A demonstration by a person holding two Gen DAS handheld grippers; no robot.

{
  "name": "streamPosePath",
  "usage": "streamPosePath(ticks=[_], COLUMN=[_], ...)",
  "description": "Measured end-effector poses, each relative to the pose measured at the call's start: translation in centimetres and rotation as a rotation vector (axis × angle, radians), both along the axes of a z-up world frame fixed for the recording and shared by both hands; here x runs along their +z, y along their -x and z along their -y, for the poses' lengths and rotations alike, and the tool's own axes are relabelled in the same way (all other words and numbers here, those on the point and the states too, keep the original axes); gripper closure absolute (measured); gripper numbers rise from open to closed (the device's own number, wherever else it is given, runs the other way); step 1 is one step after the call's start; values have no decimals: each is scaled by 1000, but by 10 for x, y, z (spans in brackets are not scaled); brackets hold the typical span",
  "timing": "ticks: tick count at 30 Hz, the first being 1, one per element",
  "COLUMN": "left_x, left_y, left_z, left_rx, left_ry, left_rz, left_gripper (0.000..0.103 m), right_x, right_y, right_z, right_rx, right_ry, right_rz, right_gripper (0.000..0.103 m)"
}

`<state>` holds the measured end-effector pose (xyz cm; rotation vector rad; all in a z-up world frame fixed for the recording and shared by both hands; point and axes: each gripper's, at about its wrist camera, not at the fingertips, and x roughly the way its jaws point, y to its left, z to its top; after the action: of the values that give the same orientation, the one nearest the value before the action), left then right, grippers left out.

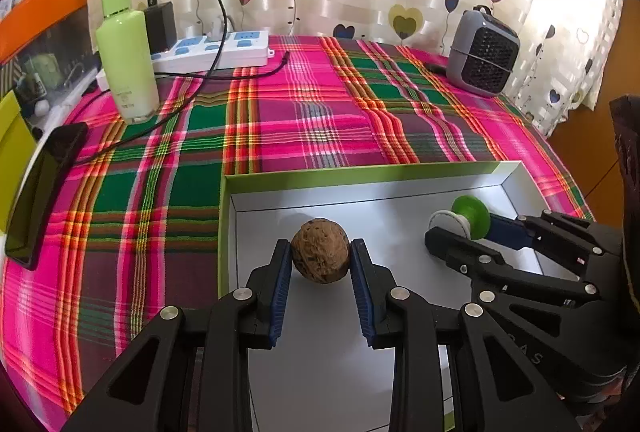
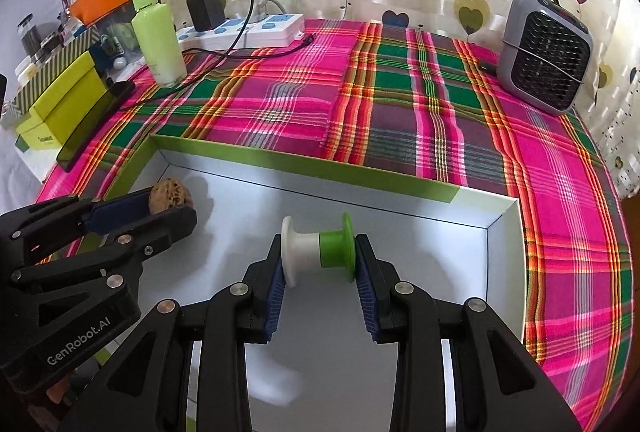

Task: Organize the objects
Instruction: 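Open the right gripper to drop the spool while the left gripper releases the walnut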

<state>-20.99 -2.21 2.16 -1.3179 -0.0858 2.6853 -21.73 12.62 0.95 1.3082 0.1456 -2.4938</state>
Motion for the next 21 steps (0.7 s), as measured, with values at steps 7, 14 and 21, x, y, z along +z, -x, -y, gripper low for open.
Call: streamPosePath(ticks=[7,14,21], left_x=[-1,-1,1], left_y=[-1,-4,-10], left_z=[-1,-1,0], left_rx=[-2,-4,1], left_ry=[15,9,9], left_rz=[3,4,-1], left_gripper=[75,71,68], right_x=[0,2,3], right_y=[-2,-5,-11], right_z=[0,-4,-10], right_rx=[6,-11,-28], right_ry=[4,14,17], right_rz=[-2,-17,-20], right_gripper=[59,52,52])
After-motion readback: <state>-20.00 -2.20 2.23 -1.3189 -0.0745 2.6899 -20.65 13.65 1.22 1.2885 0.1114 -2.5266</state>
